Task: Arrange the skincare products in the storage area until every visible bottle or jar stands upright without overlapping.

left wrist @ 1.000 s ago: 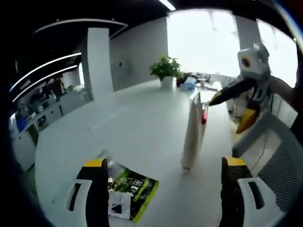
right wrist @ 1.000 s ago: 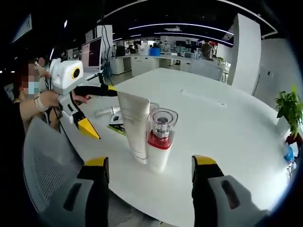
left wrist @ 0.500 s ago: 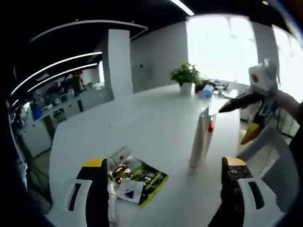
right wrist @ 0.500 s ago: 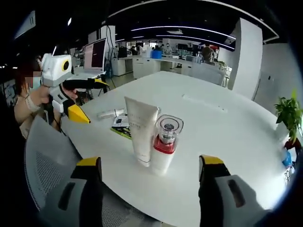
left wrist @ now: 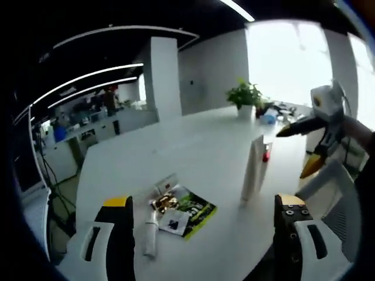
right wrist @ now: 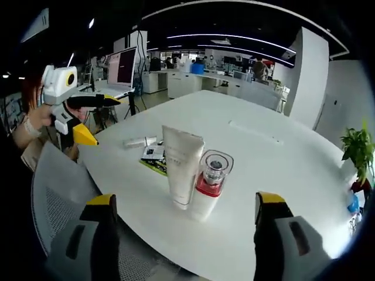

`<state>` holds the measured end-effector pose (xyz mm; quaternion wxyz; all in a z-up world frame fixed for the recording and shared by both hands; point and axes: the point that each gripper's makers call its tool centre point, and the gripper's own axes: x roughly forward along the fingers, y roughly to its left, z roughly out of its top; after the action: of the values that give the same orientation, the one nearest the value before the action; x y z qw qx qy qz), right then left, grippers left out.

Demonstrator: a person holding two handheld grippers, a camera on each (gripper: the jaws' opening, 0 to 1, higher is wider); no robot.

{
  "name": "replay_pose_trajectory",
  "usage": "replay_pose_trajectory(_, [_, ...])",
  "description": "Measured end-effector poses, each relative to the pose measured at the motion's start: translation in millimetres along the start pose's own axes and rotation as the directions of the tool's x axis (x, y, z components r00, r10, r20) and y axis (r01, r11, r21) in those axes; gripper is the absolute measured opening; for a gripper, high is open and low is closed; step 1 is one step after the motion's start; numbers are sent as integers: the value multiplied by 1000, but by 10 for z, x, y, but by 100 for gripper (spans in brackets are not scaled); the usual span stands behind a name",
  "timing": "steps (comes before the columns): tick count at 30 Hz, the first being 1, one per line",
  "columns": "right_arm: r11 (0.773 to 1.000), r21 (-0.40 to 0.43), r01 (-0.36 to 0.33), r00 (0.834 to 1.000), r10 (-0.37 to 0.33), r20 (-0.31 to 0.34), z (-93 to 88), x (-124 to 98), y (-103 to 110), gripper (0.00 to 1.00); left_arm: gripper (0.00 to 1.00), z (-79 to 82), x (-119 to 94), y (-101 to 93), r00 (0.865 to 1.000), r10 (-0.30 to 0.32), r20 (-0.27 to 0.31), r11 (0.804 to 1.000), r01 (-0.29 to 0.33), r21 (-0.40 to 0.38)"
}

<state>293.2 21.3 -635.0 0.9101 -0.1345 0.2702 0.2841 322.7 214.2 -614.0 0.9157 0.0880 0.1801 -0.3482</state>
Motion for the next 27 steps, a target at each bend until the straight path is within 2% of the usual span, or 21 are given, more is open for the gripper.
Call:
replay_pose_trajectory(6, [1000, 4, 4, 1000, -4, 11, 20, 1, 12, 99, 97, -44, -91, 15, 1000, 18, -11, 1000, -18, 16])
replay_pose_trajectory(17, [1000, 13, -4, 1000, 4, 5, -8, 20, 45, 99, 97, -189, -61, 93, 998, 38, -48, 999, -37, 20])
replay_pose_trajectory(19, [1000, 17, -1, 1000, 1, 7, -9, 21, 38, 99, 97, -347, -42, 164, 992, 53, -116, 999, -52, 7])
replay_pose_trajectory(21, [1000, 22, 1, 1000, -1, 7, -10, 23, 34, 99, 97, -377, -12, 193, 992, 56, -114, 998, -55, 15])
replay_pose_trajectory(24, [1000, 25, 7, 1000, -7, 1, -22, 28, 17, 99, 97, -479, 4, 202, 987, 43, -152, 999, -40, 24])
replay_pose_trajectory(27, [999, 37, 15, 1000, -15, -1, -27, 29, 0, 99, 97, -538, 35, 278, 985, 58, -162, 998, -55, 23])
